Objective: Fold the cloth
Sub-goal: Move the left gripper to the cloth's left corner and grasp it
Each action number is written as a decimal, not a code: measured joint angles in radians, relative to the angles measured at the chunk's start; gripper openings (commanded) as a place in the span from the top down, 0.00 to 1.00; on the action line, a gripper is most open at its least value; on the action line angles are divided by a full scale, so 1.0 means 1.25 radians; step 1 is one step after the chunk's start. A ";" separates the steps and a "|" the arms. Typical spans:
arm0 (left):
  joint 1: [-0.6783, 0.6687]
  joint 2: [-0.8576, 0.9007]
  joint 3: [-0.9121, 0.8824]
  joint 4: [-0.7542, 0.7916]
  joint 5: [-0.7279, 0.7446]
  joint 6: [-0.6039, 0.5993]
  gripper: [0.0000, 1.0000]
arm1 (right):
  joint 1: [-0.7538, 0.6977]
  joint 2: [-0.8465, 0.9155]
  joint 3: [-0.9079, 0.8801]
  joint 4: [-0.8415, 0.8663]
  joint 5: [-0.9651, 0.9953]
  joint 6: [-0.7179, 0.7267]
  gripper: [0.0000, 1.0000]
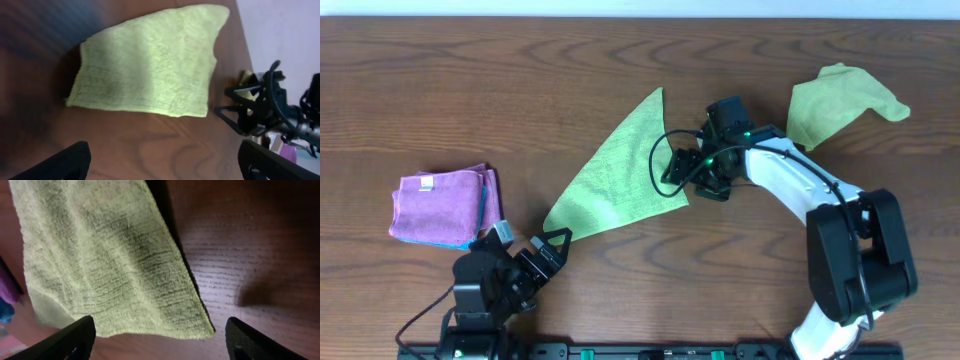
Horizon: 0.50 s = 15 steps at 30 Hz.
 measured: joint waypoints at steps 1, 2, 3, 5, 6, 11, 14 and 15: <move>0.000 0.013 0.000 0.000 -0.002 -0.001 0.04 | 0.000 0.000 -0.010 0.008 -0.002 0.006 0.16; 0.000 0.029 0.000 0.000 -0.002 -0.002 0.05 | 0.000 0.000 -0.028 0.020 -0.006 0.013 0.16; 0.000 0.042 0.000 0.000 -0.002 -0.002 0.05 | 0.000 0.000 -0.039 0.026 -0.009 0.017 0.17; 0.000 0.080 0.001 0.001 -0.005 -0.001 0.05 | 0.000 -0.010 -0.064 0.057 -0.027 0.026 0.18; 0.000 0.093 0.001 0.001 -0.007 0.001 0.05 | 0.000 -0.013 -0.072 0.069 -0.034 0.030 0.19; 0.000 0.204 0.019 -0.008 -0.020 0.033 0.05 | 0.000 -0.026 -0.118 0.136 -0.078 0.050 0.25; 0.000 0.282 0.054 0.004 -0.024 0.062 0.05 | 0.000 -0.030 -0.139 0.167 -0.104 0.060 0.26; 0.000 0.309 0.065 0.013 -0.025 0.070 0.05 | 0.000 -0.031 -0.142 0.172 -0.109 0.062 0.27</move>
